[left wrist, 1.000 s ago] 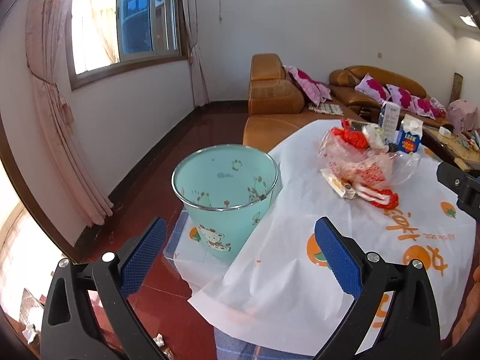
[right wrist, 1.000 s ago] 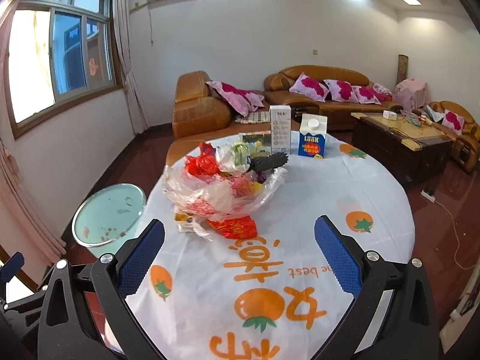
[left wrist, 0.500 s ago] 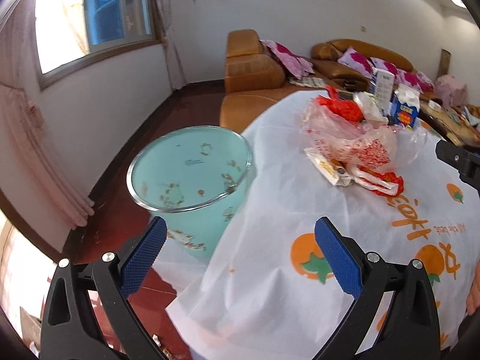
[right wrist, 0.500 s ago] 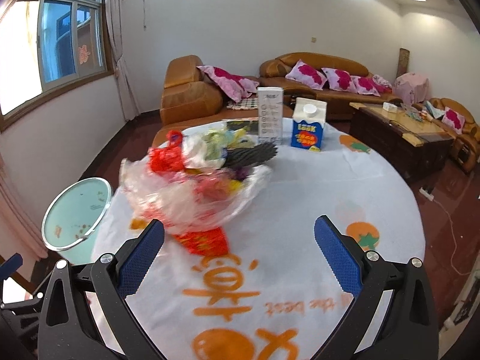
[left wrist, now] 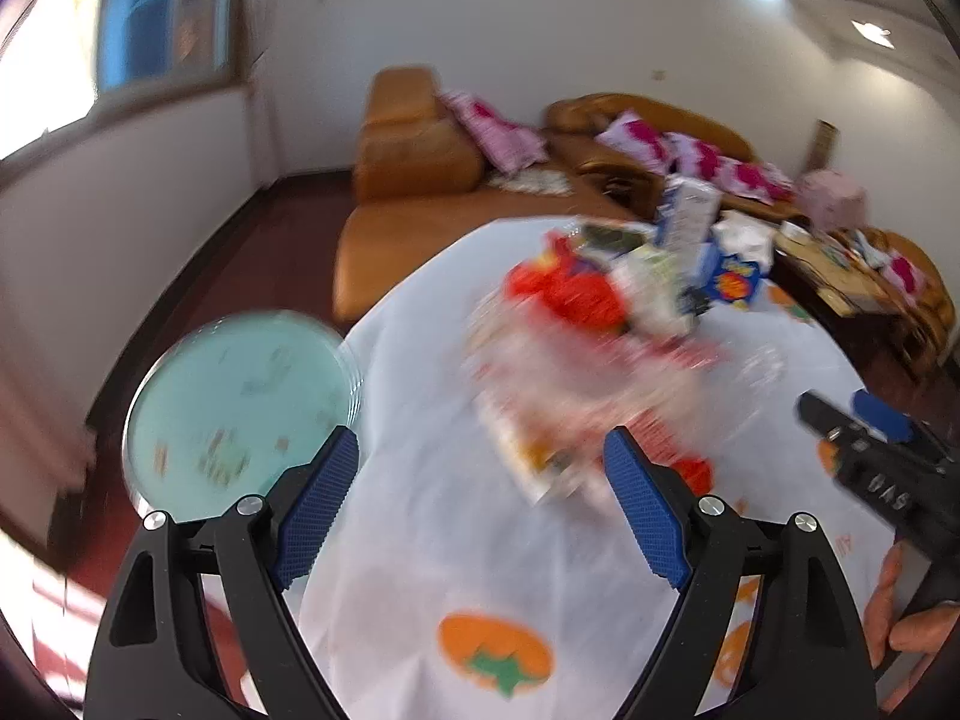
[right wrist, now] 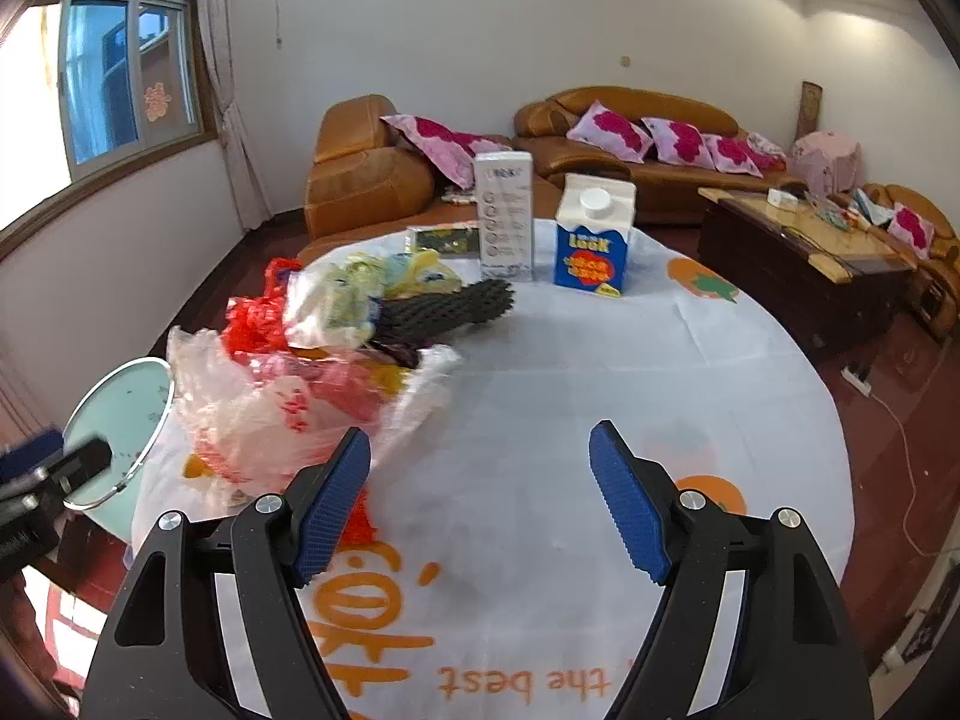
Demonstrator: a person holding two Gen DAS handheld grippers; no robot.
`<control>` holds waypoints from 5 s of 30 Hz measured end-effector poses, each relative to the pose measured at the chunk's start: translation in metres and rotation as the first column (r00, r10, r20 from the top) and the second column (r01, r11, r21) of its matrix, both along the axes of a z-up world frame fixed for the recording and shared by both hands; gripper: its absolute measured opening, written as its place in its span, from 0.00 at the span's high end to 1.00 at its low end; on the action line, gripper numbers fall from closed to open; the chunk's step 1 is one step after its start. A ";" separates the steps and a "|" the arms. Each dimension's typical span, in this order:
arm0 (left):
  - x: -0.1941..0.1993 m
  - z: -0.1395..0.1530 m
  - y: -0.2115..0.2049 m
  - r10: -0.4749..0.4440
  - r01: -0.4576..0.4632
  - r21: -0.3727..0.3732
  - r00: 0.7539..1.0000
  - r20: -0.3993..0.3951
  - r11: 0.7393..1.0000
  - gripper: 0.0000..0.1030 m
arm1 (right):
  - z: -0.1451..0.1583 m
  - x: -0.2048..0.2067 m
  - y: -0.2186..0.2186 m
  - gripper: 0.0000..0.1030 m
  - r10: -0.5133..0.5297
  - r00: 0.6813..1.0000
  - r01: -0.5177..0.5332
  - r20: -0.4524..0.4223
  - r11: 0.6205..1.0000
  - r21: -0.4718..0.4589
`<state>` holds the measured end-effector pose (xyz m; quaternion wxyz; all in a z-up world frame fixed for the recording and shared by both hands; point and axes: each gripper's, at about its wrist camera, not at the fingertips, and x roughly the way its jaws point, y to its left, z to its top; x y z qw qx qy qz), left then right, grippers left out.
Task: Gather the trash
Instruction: 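Reach the left gripper into the pile and grasp the clear plastic bag, then lift the clear bag toward the teal bin with the left gripper while the right grasps a red wrapper, then hold both items over the teal bin and open both grippers, then move both grippers back from the bin to the trash pile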
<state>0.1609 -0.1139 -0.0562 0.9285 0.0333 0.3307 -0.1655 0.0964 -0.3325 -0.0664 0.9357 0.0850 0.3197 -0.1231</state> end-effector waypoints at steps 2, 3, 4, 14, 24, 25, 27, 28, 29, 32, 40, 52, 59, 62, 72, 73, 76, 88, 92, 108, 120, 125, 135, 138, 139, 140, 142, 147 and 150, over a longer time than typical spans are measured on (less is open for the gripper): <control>0.003 0.003 -0.020 -0.057 0.056 0.024 0.998 0.021 0.998 0.19 | -0.002 -0.001 -0.005 0.27 -0.004 1.000 0.004 -0.011 1.000 0.013; 0.003 0.003 -0.026 -0.077 0.077 0.023 0.997 0.017 0.997 0.19 | -0.003 -0.003 -0.008 0.27 -0.009 1.000 0.010 -0.017 1.000 0.015; 0.005 0.001 -0.037 -0.105 0.104 0.024 0.994 0.010 0.994 0.16 | -0.003 -0.005 -0.011 0.27 -0.014 1.000 0.015 -0.022 1.000 0.015; 0.033 -0.039 -0.088 -0.219 0.225 0.074 0.972 -0.083 0.971 0.61 | -0.011 -0.016 -0.026 0.27 -0.034 0.999 0.037 -0.038 0.997 0.070; 0.013 0.025 -0.045 -0.225 0.226 -0.026 0.974 0.036 0.974 0.67 | -0.008 0.017 -0.001 0.27 0.031 1.000 -0.030 0.000 0.982 0.188; 0.011 0.030 -0.041 -0.222 0.223 -0.023 0.974 0.049 0.974 0.67 | -0.009 0.021 0.002 0.27 0.035 0.999 -0.034 -0.001 0.980 0.198; 0.010 0.032 -0.034 -0.217 0.218 -0.028 0.975 0.049 0.976 0.67 | -0.010 0.027 0.008 0.27 0.036 0.999 -0.034 -0.006 0.976 0.213; 0.010 0.032 -0.028 -0.203 0.205 -0.033 0.978 0.045 0.978 0.67 | -0.011 0.029 0.010 0.27 0.035 0.999 -0.033 -0.007 0.977 0.210; 0.010 0.032 -0.023 -0.192 0.194 -0.041 0.981 0.042 0.980 0.67 | -0.011 0.030 0.013 0.27 0.035 0.999 -0.033 -0.010 0.980 0.196; 0.013 0.038 -0.007 -0.162 0.165 -0.081 0.986 0.041 0.983 0.67 | -0.015 0.032 0.018 0.27 0.055 0.998 -0.048 -0.034 0.983 0.175; 0.010 0.078 0.046 -0.068 0.089 -0.194 0.991 0.112 0.977 0.67 | -0.043 0.053 0.037 0.27 0.123 0.985 -0.095 -0.121 0.973 0.213; 0.009 0.069 0.091 0.075 -0.058 -0.172 0.993 0.094 0.983 0.67 | -0.044 0.052 0.043 0.88 0.158 0.978 -0.126 -0.140 0.969 0.210; 0.014 0.050 0.110 0.148 -0.139 -0.152 0.987 0.056 0.979 0.67 | -0.007 0.020 0.019 0.90 0.054 0.996 -0.046 -0.067 0.992 0.115; 0.014 0.045 0.115 0.164 -0.155 -0.150 0.985 0.047 0.976 0.67 | 0.009 0.008 0.007 0.90 -0.006 1.000 0.008 -0.021 0.996 0.087; 0.014 0.040 0.141 0.255 -0.246 -0.123 0.965 0.055 0.961 0.66 | 0.076 -0.012 -0.010 0.91 -0.019 0.988 0.002 0.152 0.994 0.113; 0.014 0.039 0.143 0.263 -0.255 -0.125 0.963 0.056 0.959 0.66 | 0.080 -0.011 -0.003 0.91 0.002 0.986 -0.021 0.166 0.994 0.110; 0.015 0.036 0.149 0.292 -0.284 -0.115 0.955 0.059 0.952 0.66 | 0.084 0.003 0.023 0.91 0.074 0.982 -0.094 0.174 0.989 0.111; 0.032 0.014 0.170 0.400 -0.399 -0.018 0.916 0.025 0.917 0.66 | 0.052 0.076 0.154 0.91 0.344 0.932 -0.357 0.112 0.925 0.132; 0.043 0.002 0.166 0.402 -0.402 0.012 0.916 0.006 0.916 0.66 | 0.030 0.096 0.187 0.91 0.394 0.918 -0.397 0.054 0.908 0.132; 0.075 -0.027 0.161 0.416 -0.408 0.108 0.908 -0.055 0.906 0.66 | -0.018 0.142 0.238 0.89 0.495 0.865 -0.467 -0.088 0.856 0.220; 0.080 -0.027 0.156 0.405 -0.397 0.113 0.913 -0.055 0.911 0.66 | -0.005 0.126 0.210 0.69 0.437 0.897 -0.414 -0.062 0.881 0.230; 0.080 -0.029 0.150 0.395 -0.388 0.115 0.917 -0.048 0.914 0.62 | 0.003 0.110 0.187 0.68 0.382 0.924 -0.367 -0.033 0.906 0.211; 0.067 -0.011 0.126 0.400 -0.399 0.170 0.916 0.030 0.901 0.17 | 0.008 0.082 0.143 0.59 0.278 0.960 -0.269 -0.014 0.939 0.216; 0.062 -0.003 0.116 0.397 -0.400 0.184 0.916 0.056 0.898 0.13 | 0.010 0.074 0.130 0.58 0.246 0.969 -0.239 -0.010 0.948 0.212; 0.060 -0.001 0.113 0.395 -0.399 0.186 0.917 0.061 0.898 0.12 | 0.011 0.072 0.126 0.58 0.237 0.972 -0.229 -0.010 0.951 0.209; 0.057 0.002 0.109 0.392 -0.397 0.189 0.918 0.067 0.898 0.10 | 0.011 0.070 0.123 0.58 0.230 0.973 -0.223 -0.009 0.953 0.207; 0.053 0.007 0.101 0.384 -0.393 0.197 0.920 0.082 0.898 0.08 | 0.013 0.063 0.114 0.54 0.205 0.979 -0.199 -0.008 0.959 0.202; 0.043 0.014 0.079 0.346 -0.359 0.207 0.933 0.096 0.910 0.07 | 0.013 0.049 0.087 0.52 0.143 0.990 -0.139 -0.009 0.970 0.202; 0.038 0.018 0.061 0.317 -0.333 0.217 0.943 0.105 0.918 0.07 | 0.016 0.038 0.074 0.52 0.113 0.994 -0.110 -0.005 0.973 0.202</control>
